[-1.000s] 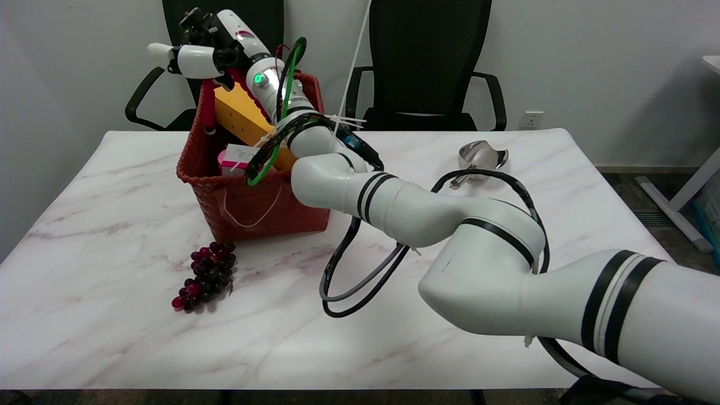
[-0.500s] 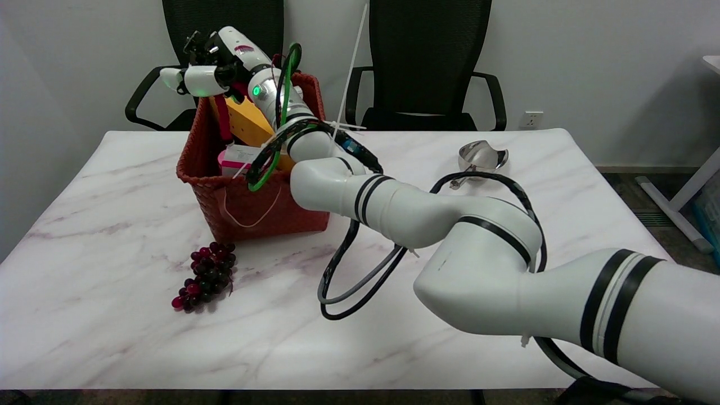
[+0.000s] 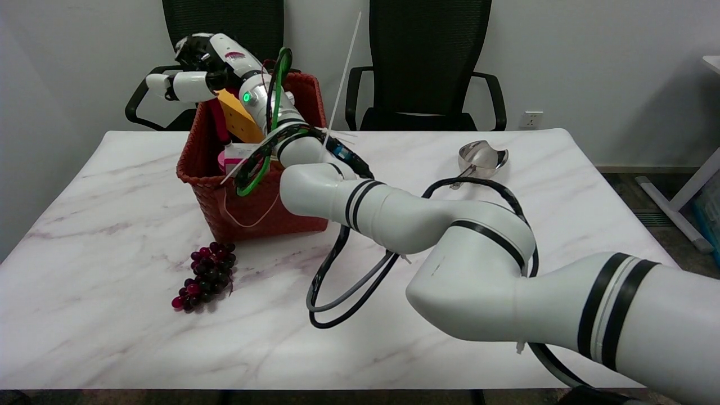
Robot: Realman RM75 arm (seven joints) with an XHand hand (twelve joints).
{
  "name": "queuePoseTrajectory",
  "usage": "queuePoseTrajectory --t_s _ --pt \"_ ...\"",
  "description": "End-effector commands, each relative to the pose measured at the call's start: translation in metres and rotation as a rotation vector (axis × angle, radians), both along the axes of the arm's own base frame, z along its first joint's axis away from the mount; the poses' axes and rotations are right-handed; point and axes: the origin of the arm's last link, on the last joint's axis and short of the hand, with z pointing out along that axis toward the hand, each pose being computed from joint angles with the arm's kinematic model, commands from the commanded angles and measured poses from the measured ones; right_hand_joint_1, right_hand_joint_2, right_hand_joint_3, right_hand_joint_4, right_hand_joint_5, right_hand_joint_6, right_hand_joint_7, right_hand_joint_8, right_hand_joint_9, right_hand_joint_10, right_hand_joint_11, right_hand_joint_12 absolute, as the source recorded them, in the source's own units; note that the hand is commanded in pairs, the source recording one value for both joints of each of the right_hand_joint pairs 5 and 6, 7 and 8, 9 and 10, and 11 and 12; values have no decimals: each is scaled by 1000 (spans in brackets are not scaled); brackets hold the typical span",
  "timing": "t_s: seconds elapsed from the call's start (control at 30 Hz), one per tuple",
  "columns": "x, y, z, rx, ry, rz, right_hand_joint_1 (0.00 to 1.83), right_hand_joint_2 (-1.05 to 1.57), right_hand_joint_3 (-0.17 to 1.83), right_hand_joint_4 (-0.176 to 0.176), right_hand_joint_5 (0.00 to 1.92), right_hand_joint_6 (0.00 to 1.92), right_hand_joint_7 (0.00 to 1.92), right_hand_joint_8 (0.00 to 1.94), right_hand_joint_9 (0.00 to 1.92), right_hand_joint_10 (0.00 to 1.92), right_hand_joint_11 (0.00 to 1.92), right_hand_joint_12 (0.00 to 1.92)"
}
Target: Place the flexible tripod into the brown storage basket.
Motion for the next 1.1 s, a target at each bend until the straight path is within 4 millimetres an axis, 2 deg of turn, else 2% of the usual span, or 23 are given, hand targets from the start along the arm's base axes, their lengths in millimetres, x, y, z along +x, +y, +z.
queuePoseTrajectory --t_s 0.03,0.2,0.47,0.67,0.83,1.1 --pt "-1 1 2 -41 -68 -18 770 490 323 0 0 0 25 25 9 9 39 39" --pt "10 -3 10 -68 -108 -14 753 493 115 0 0 0 0 0 0 0 0 0" --pt "48 -15 28 -132 -38 60 721 521 48 0 0 0 0 0 0 0 0 0" --pt "65 -23 45 -169 2 86 715 446 -162 0 0 0 0 0 0 0 0 0" --pt "80 -27 52 -175 6 100 702 478 -175 0 0 0 0 0 0 0 0 0" --pt "98 -28 46 -161 8 120 654 576 -175 0 0 0 0 0 0 0 0 0"
